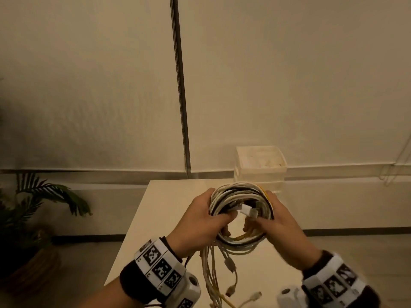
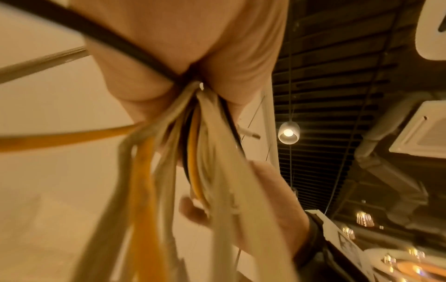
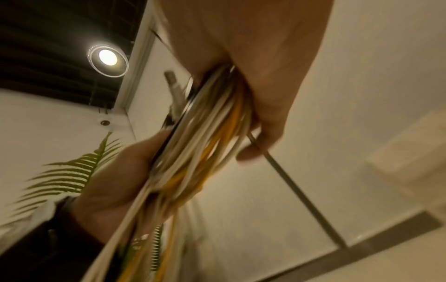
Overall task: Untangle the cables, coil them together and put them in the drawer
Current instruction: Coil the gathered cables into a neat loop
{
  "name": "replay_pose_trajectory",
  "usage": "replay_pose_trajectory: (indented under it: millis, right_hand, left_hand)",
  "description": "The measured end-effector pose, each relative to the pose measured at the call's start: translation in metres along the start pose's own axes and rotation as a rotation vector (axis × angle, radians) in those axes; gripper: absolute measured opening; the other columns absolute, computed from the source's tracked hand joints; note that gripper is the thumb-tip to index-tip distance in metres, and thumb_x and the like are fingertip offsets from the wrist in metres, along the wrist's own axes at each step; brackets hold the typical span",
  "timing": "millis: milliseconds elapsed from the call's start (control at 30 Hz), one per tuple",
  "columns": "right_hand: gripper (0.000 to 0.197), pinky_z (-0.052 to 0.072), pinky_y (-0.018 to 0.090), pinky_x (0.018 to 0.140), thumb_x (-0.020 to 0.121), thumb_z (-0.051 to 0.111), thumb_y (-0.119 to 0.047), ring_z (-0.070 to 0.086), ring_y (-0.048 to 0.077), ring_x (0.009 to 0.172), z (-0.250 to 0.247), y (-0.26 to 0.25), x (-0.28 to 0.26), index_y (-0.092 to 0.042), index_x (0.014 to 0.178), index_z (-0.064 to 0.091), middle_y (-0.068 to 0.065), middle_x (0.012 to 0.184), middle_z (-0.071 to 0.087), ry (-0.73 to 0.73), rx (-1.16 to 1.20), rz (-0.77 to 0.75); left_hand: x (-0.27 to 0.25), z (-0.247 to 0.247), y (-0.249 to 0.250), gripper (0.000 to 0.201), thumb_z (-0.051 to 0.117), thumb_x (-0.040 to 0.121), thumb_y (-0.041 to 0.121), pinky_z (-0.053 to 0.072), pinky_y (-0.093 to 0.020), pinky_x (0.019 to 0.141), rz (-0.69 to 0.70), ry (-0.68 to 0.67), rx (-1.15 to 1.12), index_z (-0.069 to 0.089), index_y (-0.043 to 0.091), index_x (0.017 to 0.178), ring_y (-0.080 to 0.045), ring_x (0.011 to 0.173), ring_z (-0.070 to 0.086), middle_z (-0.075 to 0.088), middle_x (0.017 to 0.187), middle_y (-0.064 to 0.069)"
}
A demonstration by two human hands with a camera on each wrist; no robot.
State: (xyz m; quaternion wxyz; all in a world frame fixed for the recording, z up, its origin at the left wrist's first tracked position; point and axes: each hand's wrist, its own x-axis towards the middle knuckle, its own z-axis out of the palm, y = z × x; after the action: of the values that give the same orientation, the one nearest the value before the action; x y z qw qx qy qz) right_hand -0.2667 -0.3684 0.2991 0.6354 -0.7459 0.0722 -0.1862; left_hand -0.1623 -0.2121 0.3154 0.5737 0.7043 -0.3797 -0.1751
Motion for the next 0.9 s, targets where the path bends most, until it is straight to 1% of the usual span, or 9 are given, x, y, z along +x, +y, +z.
replay_pose_trajectory:
  millis: [67,167,267,333,467,600,700,800,900]
  right_hand:
    - [0.076,0.054,0.039,0.092,0.069,0.079,-0.028,0.059,0.011,0.111,-0.023,-0.015,-0.001,-0.038,0.133,0.039,-0.016,0.121,0.06,-0.268,-0.26,0.065]
    - [0.112,0.035,0.031,0.111,0.057,0.081,-0.061,0.037,-0.001,0.13,-0.039,-0.06,0.002,-0.048,0.144,0.013,-0.024,0.143,0.034,-0.328,-0.649,0.033]
    - [0.112,0.031,0.021,0.108,0.062,0.081,-0.055,0.034,0.004,0.132,-0.016,-0.082,0.017,-0.031,0.149,0.014,-0.013,0.146,0.032,-0.395,-1.01,-0.153]
    - [0.097,0.047,0.026,0.096,0.066,0.082,-0.042,0.052,0.013,0.116,0.002,-0.077,0.028,-0.025,0.144,0.026,-0.003,0.135,0.051,-0.445,-1.121,-0.165]
    - [0.083,0.058,0.033,0.077,0.066,0.082,-0.025,0.066,0.013,0.09,0.003,-0.067,0.032,-0.03,0.135,0.034,-0.003,0.109,0.067,-0.396,-1.005,-0.13]
    - [0.091,0.059,0.029,0.071,0.066,0.079,-0.016,0.068,0.007,0.08,0.001,-0.062,0.027,-0.04,0.137,0.029,-0.007,0.098,0.069,-0.378,-0.759,-0.138]
    - [0.086,0.055,0.023,0.061,0.067,0.075,-0.006,0.067,0.004,0.07,0.002,-0.058,0.027,-0.036,0.137,0.036,-0.008,0.092,0.068,-0.298,-0.665,-0.096]
    - [0.069,0.06,0.035,0.063,0.067,0.07,-0.001,0.069,0.013,0.065,0.0,-0.053,0.027,-0.027,0.129,0.051,-0.002,0.089,0.071,-0.181,-0.587,-0.022]
    - [0.041,0.058,0.043,0.066,0.068,0.068,0.0,0.069,0.019,0.066,0.002,-0.049,0.027,-0.021,0.103,0.067,0.002,0.081,0.073,-0.072,-0.505,-0.05]
  left_hand:
    - [0.005,-0.005,0.001,0.02,0.065,0.085,0.007,0.06,-0.043,0.062,0.025,-0.024,0.109,0.058,0.01,0.103,-0.025,0.061,0.066,0.066,0.083,-0.015]
    - [0.011,-0.003,0.002,0.019,0.065,0.083,0.017,0.058,-0.045,0.066,0.077,-0.106,0.372,0.056,0.014,0.099,-0.02,0.068,0.066,0.066,0.084,-0.006]
    - [0.015,0.003,0.008,0.027,0.065,0.081,0.021,0.053,-0.044,0.073,0.142,-0.17,0.547,0.056,0.014,0.105,-0.018,0.08,0.064,0.068,0.092,-0.003]
    - [0.021,0.004,0.015,0.038,0.066,0.075,0.016,0.054,-0.043,0.077,0.154,-0.204,0.562,0.056,0.01,0.112,-0.022,0.088,0.066,0.07,0.1,-0.006]
    - [0.022,-0.004,0.023,0.047,0.075,0.074,0.014,0.057,-0.038,0.078,0.156,-0.212,0.546,0.056,0.016,0.118,-0.016,0.088,0.068,0.071,0.103,-0.001]
    - [0.018,-0.006,0.023,0.056,0.078,0.071,0.008,0.06,-0.033,0.059,0.082,-0.178,0.36,0.042,0.024,0.109,-0.017,0.066,0.071,0.07,0.086,-0.003]
    - [0.017,-0.018,0.017,0.058,0.079,0.069,0.006,0.061,-0.039,0.063,0.01,-0.189,0.235,0.044,0.027,0.11,-0.023,0.071,0.072,0.072,0.085,-0.009]
    - [0.012,-0.025,0.008,0.052,0.08,0.072,0.006,0.06,-0.034,0.068,-0.069,-0.245,0.144,0.05,0.021,0.112,-0.019,0.073,0.07,0.072,0.088,-0.01]
    - [0.007,-0.015,0.0,0.043,0.08,0.072,0.003,0.061,-0.04,0.072,-0.009,-0.115,0.052,0.059,0.014,0.108,-0.021,0.076,0.072,0.072,0.085,-0.01]
